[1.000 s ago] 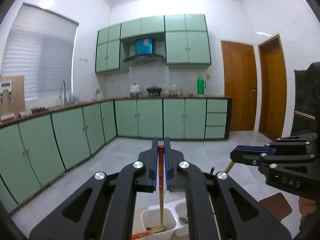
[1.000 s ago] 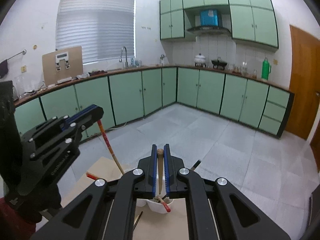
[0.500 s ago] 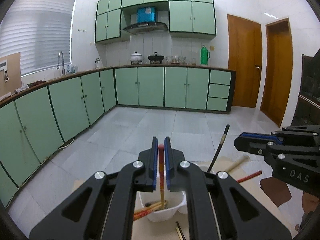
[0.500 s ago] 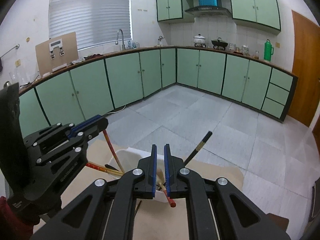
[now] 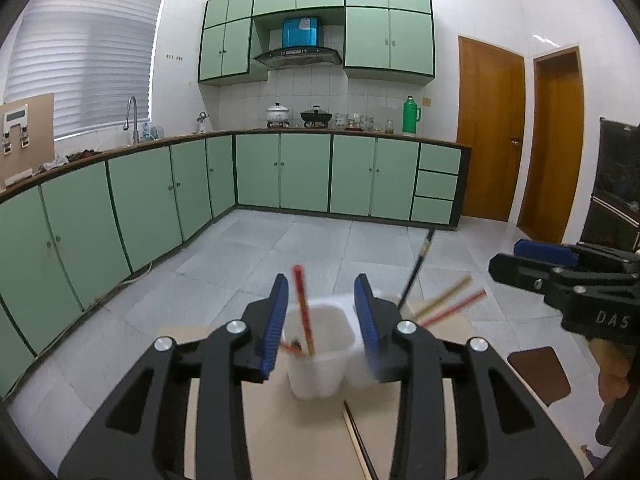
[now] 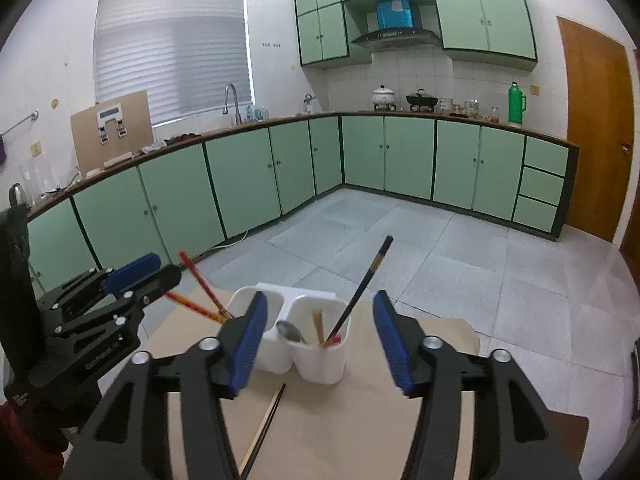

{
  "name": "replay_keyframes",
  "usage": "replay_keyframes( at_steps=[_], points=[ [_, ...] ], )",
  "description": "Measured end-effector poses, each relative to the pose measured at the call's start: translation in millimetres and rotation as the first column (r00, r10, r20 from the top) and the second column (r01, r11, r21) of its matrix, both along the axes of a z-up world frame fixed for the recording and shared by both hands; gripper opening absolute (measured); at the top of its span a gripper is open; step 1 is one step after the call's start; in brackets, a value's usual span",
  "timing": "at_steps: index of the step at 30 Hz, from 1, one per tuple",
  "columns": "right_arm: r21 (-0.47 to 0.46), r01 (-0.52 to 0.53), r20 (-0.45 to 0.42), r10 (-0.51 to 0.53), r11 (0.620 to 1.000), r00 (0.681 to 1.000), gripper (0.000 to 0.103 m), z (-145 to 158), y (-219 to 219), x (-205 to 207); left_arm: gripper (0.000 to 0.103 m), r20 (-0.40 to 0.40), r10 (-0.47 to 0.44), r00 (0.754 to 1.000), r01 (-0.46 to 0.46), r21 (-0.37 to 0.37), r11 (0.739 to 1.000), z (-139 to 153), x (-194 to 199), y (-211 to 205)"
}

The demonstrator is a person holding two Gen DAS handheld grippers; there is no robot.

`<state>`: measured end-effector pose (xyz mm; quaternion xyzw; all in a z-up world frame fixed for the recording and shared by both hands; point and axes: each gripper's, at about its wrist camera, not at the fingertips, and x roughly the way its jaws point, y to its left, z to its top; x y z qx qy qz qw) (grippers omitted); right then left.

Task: Organize utensils
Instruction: 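Open both tools to drop the chopsticks into the holder, then move both open tools down toward the last two chopsticks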

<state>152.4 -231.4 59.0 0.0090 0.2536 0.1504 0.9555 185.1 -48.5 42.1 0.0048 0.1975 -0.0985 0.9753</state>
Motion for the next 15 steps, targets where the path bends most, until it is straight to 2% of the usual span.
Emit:
replay_keyframes(
  at_steps=[4, 8, 12, 15],
  points=[
    [0.015, 0.004, 0.001, -0.004, 1.0, 1.0, 0.068, -14, -2, -31, 0.039, -0.051, -0.002, 0.999, 0.001, -0.011, 1.0, -20, -29, 8],
    [0.035, 0.023, -0.032, -0.022, 0.999, 0.999, 0.076, -36, -4, -52, 0.042, -0.136, 0.005, 0.991, -0.008, -0.021, 1.0, -52, -52, 18],
    [-0.007, 0.044, -0.066, -0.045, 0.999, 0.997, 0.078, -64, 2, -71, 0.044, -0.192, 0.028, 0.981, -0.028, 0.006, 1.0, -81, -69, 25],
    [-0.008, 0.035, -0.124, -0.036, 0.999, 0.992, 0.078, -89, 8, -82, 0.045, -0.254, 0.03, 0.967, -0.031, -0.003, 1.0, -103, -80, 31]
  ],
)
